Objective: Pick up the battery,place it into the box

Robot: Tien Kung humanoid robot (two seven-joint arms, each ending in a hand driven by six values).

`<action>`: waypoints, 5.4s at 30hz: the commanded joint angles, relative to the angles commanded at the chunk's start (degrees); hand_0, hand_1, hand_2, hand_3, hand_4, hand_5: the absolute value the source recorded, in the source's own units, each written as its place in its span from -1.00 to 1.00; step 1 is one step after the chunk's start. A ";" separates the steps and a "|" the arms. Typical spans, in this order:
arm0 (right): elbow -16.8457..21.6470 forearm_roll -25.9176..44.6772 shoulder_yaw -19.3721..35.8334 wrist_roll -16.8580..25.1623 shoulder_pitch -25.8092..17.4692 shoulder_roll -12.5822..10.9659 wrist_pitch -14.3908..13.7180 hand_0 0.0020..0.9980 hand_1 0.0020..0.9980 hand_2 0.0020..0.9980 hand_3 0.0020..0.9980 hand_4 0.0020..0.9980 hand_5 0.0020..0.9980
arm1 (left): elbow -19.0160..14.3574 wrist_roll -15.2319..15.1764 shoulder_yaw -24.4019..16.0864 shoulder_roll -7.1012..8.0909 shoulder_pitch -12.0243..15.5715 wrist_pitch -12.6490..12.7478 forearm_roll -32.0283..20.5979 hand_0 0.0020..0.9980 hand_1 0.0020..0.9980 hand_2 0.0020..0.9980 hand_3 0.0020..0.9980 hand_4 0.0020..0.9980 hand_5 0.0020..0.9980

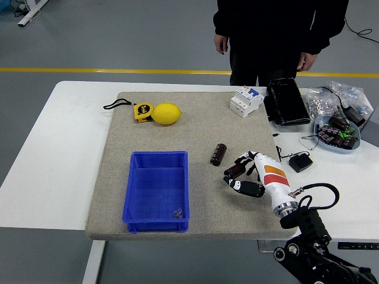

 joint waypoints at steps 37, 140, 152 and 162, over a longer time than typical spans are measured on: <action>1.43 -5.06 -15.93 -4.99 13.62 4.44 9.88 -0.30 -0.04 0.59 0.86 1.00 -0.07 | -0.19 0.78 -2.28 0.83 0.20 0.08 2.70 0.44 0.35 0.35 0.17 0.27 0.09; -19.34 -9.15 -14.94 -6.37 20.94 1.19 15.90 -0.62 -0.77 -0.61 0.12 1.00 0.09 | -0.29 0.69 -0.62 0.36 -0.17 0.13 1.21 0.44 0.35 0.36 0.17 0.27 0.09; -21.16 -9.38 -15.51 -6.14 20.86 2.19 15.25 -0.65 -0.80 -0.63 0.01 1.00 0.03 | -0.26 0.64 -0.76 0.27 -0.19 0.18 1.24 0.44 0.36 0.36 0.17 0.27 0.09; -20.69 -9.73 -15.40 -5.14 20.59 1.79 12.16 -0.75 -0.87 -0.71 -0.14 1.00 -0.06 | -0.28 0.73 -0.85 0.33 -0.03 0.11 1.35 0.44 0.36 0.37 0.17 0.27 0.09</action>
